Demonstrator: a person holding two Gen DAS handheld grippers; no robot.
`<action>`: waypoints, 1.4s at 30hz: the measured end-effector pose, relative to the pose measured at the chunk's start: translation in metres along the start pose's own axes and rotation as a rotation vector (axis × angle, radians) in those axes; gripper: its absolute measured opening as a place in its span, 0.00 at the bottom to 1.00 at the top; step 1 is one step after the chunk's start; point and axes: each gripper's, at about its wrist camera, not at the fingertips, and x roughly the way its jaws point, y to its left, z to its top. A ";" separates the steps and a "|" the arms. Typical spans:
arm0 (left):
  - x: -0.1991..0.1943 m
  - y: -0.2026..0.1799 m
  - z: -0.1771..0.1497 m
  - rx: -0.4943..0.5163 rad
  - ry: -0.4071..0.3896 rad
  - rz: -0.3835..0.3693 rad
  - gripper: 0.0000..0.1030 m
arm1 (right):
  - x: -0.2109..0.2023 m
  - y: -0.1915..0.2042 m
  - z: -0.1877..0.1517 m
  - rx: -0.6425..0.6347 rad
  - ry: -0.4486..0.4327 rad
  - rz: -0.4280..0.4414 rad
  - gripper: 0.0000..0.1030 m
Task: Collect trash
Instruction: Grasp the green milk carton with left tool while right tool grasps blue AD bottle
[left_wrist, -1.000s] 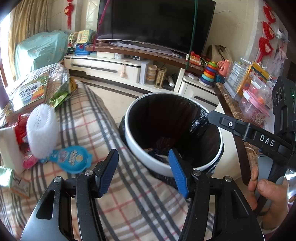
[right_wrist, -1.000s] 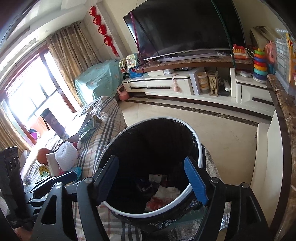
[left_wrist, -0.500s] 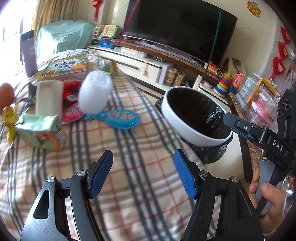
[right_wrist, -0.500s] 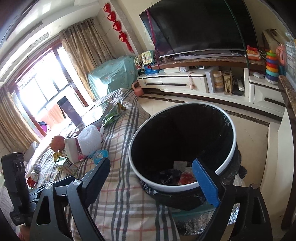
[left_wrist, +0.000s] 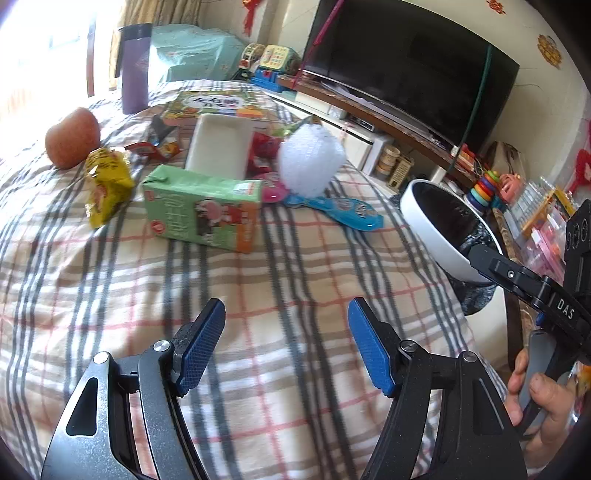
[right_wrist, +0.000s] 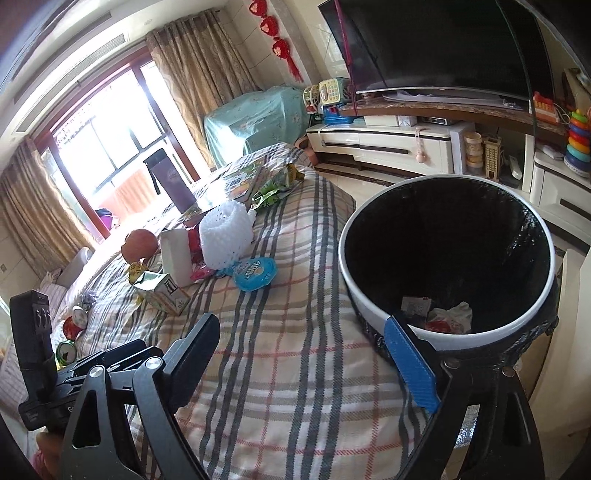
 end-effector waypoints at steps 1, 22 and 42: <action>0.000 0.005 -0.001 -0.006 0.001 0.006 0.69 | 0.002 0.003 0.000 -0.006 0.004 0.003 0.89; 0.026 0.031 0.039 -0.083 0.015 0.098 0.82 | 0.062 0.048 0.023 -0.270 0.114 0.105 0.89; 0.016 0.087 0.019 -0.132 0.027 0.216 0.71 | 0.104 0.061 0.021 -0.342 0.233 0.089 0.50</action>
